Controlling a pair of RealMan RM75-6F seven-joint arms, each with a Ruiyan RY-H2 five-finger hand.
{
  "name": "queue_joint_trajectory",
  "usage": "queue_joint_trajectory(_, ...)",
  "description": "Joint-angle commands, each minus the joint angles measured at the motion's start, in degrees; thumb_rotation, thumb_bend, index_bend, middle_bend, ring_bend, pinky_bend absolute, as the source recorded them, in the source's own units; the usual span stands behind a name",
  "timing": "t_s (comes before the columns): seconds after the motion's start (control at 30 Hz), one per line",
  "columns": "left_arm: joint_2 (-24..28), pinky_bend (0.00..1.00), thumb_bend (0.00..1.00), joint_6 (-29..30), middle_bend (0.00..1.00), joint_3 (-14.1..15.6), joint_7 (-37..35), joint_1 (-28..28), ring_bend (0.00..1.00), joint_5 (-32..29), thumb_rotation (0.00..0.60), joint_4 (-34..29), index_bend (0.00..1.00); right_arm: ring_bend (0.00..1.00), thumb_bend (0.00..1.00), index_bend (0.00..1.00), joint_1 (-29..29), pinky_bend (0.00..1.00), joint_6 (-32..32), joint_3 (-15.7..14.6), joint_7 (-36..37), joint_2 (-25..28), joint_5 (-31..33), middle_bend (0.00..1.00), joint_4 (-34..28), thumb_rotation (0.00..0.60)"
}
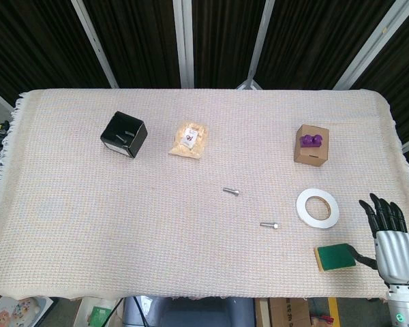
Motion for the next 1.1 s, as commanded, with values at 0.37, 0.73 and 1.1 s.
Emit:
queue_joint_trajectory(0.37,0.0,0.14,0.12,1.2,0.08,0.2,-0.3,0.5,0.01,0.8,0.600,-0.1,0.10,0.00,0.15,0.13,0.0,0.00,-0.7,-0.6,-1.1,-0.2,0.0,0.00,-0.6,0.600)
queue_joint_trajectory(0.73,0.0,0.14,0.12,1.0,0.08,0.2,0.1,0.6,0.01,0.2,0.600,-0.2,0.10,0.00,0.15,0.13,0.8,0.00,-3.3,-1.1,-3.0,-2.8,1.6,0.00,-1.0,0.600)
queue_joint_trajectory(1.1,0.0,0.14,0.12,1.8,0.08,-0.3,-0.4,1.1,0.01,-0.5,0.600,-0.2,0.10,0.04,0.15,0.21,4.3,0.00,-7.9,0.5,-10.1,-6.7,4.5,0.00,-4.2,0.600)
